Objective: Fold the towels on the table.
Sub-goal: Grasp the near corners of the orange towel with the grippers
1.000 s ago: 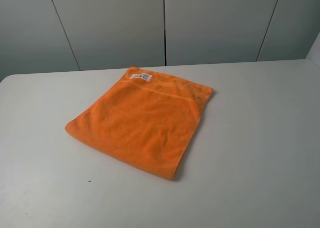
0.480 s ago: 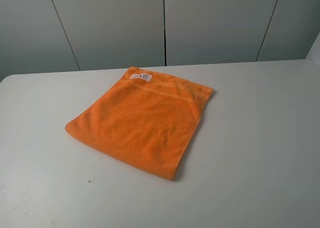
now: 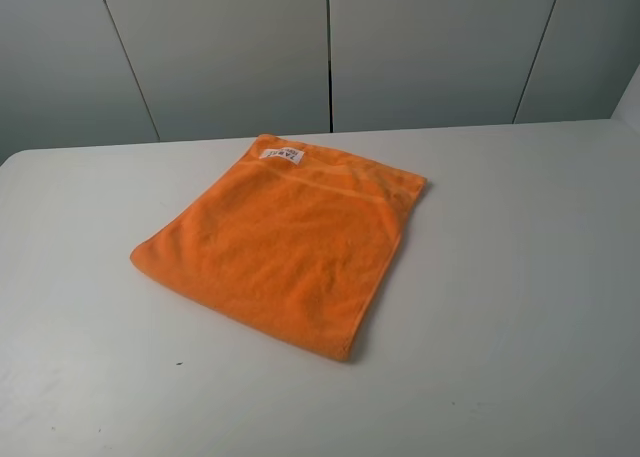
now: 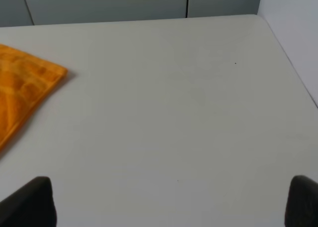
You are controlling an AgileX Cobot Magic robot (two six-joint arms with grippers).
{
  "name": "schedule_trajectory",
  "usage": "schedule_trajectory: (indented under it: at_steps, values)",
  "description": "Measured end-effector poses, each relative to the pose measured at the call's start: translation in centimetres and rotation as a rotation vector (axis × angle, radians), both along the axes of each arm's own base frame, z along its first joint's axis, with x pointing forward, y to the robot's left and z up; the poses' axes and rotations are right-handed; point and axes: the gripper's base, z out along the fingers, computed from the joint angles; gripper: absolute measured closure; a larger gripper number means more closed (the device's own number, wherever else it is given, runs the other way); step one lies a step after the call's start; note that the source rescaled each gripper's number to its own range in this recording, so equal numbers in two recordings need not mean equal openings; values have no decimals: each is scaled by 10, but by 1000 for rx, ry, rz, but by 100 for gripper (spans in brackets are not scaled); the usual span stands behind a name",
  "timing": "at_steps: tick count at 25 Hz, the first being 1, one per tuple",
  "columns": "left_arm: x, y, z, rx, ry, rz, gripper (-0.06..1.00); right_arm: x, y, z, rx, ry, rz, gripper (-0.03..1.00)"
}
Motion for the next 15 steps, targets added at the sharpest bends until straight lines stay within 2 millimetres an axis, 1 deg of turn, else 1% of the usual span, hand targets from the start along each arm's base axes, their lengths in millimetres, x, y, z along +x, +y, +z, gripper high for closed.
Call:
schedule_trajectory:
  at_steps: [2,5,10,12,15]
  values:
    - [21,0,-1,64,87,-36,-3,0,2,0,21,-3,10,-3]
    - [59,-3,-10,142,242,-137,-3,0,4,0,42,-7,21,-3]
    - [122,-15,-26,161,361,-291,-3,1,5,1,39,-12,41,-3]
    - [150,-20,-35,204,399,-351,-3,8,7,1,40,27,82,-3]
    - [189,-31,-46,248,440,-433,-3,26,10,0,32,156,210,-3]
